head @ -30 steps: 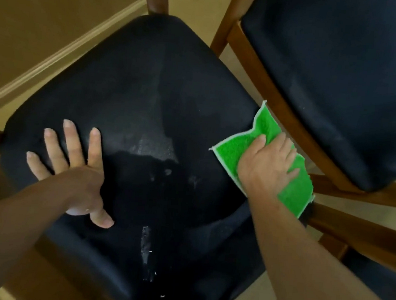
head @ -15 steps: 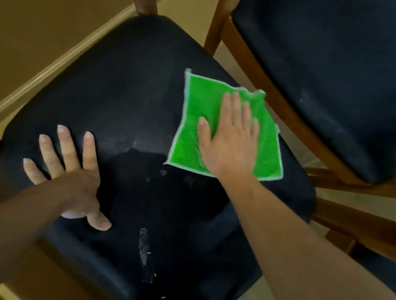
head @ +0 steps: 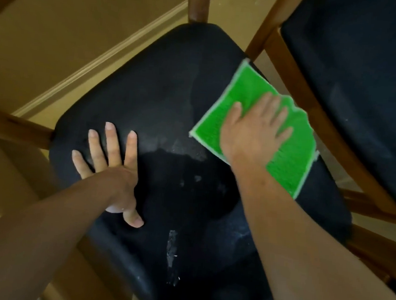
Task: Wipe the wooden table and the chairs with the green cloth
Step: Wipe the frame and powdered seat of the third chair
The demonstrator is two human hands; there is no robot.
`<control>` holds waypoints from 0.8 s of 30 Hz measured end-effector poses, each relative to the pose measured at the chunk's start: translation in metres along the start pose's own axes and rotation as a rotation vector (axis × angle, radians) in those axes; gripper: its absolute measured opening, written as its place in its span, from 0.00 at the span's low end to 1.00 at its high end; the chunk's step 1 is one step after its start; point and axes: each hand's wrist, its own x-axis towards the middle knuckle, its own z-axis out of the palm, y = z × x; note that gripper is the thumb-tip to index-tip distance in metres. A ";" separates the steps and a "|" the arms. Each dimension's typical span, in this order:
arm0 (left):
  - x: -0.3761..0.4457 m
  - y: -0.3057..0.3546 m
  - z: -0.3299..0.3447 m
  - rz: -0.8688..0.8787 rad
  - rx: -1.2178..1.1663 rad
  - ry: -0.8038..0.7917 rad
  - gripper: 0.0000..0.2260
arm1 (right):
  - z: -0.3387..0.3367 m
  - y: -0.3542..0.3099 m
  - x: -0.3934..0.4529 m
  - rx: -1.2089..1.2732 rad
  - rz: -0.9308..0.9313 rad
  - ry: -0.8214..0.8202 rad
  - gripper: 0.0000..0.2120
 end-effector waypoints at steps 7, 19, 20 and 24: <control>-0.001 0.001 0.002 -0.012 0.011 0.030 0.73 | 0.009 -0.012 -0.019 -0.084 -0.470 -0.050 0.33; 0.001 -0.005 -0.003 0.042 -0.009 -0.017 0.71 | 0.001 0.011 -0.008 0.075 0.171 -0.010 0.34; 0.002 -0.006 -0.002 0.048 -0.013 -0.017 0.71 | 0.000 -0.001 0.003 0.073 0.135 -0.012 0.34; 0.004 -0.006 -0.001 0.067 -0.017 -0.010 0.71 | -0.002 -0.044 0.029 -0.011 -0.091 -0.034 0.34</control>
